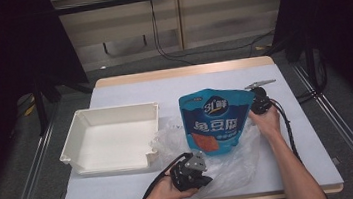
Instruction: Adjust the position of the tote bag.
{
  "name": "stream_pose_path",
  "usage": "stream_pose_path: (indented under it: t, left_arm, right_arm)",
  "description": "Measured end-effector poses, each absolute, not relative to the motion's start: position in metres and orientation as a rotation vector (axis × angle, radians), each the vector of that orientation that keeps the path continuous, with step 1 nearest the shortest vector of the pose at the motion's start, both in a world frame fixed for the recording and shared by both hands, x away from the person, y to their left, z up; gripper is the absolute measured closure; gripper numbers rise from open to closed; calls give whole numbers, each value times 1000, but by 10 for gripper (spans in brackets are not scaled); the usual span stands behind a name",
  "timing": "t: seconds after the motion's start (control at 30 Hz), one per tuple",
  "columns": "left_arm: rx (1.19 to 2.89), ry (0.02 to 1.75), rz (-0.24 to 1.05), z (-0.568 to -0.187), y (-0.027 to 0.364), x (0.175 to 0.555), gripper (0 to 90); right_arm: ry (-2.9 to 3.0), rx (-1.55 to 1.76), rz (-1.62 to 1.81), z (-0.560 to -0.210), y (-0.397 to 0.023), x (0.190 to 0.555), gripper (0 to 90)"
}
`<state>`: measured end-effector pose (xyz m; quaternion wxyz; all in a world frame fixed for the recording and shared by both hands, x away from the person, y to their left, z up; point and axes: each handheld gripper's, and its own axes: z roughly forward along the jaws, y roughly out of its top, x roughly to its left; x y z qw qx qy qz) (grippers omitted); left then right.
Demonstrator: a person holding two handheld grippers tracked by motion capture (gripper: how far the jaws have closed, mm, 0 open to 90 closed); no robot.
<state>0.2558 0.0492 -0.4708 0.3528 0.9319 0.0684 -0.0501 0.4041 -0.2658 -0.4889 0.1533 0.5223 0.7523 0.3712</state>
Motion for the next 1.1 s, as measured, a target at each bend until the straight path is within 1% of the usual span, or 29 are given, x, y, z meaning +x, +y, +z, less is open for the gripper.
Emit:
stream_pose_path:
  t: [0.07, 0.13, 0.2, 0.37, 0.43, 0.47, 0.7, 0.77, 0.87, 0.97, 1.03, 1.1]
  left_arm:
    - [2381, 186, -137, -468, 52, 258, 894]
    - [2345, 205, -142, -463, 54, 260, 861]
    - [2343, 208, -139, -458, 57, 262, 861]
    - [2277, 257, -106, -441, 69, 269, 885]
    - [2290, 280, -77, -434, 76, 275, 900]
    - [2251, 307, -79, -432, 79, 277, 900]
    - [2178, 427, 35, -404, 111, 305, 900]
    - [2178, 454, 74, -398, 117, 316, 900]
    - [2179, 481, 98, -389, 120, 331, 900]
    - [2223, 498, 80, -392, 115, 345, 900]
    - [2272, 500, 32, -400, 107, 353, 900]
    - [2343, 519, 29, -409, 98, 359, 900]
  right_arm:
    - [2167, 1482, 1107, -485, -268, 401, 900]
    - [2151, 1463, 1142, -479, -272, 396, 900]
    - [2125, 1445, 1154, -472, -277, 389, 900]
    - [2104, 1394, 1183, -451, -287, 366, 900]
    - [2094, 1387, 1218, -442, -290, 353, 900]
    - [2088, 1381, 1227, -438, -292, 347, 900]
    - [2133, 1316, 1233, -420, -289, 286, 900]
    - [2136, 1277, 1246, -416, -284, 265, 900]
    - [2132, 1243, 1275, -408, -279, 249, 900]
    - [2150, 1213, 1318, -403, -270, 240, 900]
    - [2203, 1181, 1306, -406, -260, 237, 900]
    - [2258, 1163, 1298, -414, -250, 238, 900]
